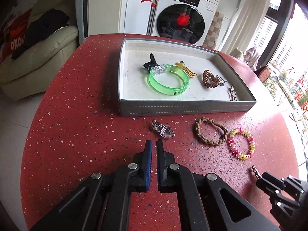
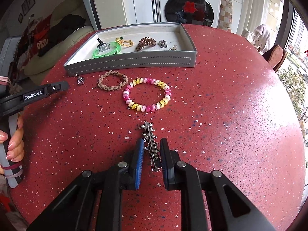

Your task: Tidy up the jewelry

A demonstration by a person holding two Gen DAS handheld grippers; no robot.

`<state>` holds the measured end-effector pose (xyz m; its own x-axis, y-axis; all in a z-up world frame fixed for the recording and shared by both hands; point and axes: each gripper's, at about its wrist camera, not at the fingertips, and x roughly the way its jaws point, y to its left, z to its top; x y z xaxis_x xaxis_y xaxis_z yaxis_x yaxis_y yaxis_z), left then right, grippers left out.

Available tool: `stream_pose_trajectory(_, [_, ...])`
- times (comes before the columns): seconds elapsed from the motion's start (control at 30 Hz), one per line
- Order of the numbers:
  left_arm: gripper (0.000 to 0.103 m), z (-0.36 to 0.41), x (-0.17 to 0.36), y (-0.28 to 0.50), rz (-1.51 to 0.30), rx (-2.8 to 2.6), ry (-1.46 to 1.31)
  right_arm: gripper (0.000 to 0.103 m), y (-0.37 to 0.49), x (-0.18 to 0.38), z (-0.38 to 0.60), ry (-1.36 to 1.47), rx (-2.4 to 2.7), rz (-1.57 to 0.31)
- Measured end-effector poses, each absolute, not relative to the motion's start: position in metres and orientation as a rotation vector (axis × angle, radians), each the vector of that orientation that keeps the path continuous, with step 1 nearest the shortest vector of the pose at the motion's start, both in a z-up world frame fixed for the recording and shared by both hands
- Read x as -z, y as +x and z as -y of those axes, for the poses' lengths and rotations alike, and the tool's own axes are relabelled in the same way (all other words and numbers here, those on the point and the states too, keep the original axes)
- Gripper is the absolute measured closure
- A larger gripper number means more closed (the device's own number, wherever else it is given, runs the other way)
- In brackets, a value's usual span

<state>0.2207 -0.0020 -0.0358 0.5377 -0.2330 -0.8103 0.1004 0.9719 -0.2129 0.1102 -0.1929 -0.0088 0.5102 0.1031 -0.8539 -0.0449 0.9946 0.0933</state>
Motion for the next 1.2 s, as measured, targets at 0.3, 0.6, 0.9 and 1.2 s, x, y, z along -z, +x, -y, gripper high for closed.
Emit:
stream_pose_trajectory(0.3, [0.0, 0.008, 0.036, 0.226, -0.965, 0.049, -0.136, 0.084, 0.106, 0.004, 0.197, 0.098, -0.112, -1.005])
stream_pose_trajectory(0.6, [0.003, 0.03, 0.051, 0.249, -1.005, -0.013, -0.082, 0.084, 0.101, 0.001, 0.204, 0.145, -0.116, -0.98])
stream_pose_trajectory(0.9, [0.067, 0.035, 0.051, 0.239, -0.969, 0.033, 0.001, 0.084, 0.098, -0.003, 0.209, 0.169, -0.122, -0.958])
stream_pose_trajectory(1.2, [0.067, 0.017, 0.042, 0.218, -0.956, 0.149, -0.03, 0.084, 0.099, -0.008, 0.214, 0.197, -0.123, -0.946])
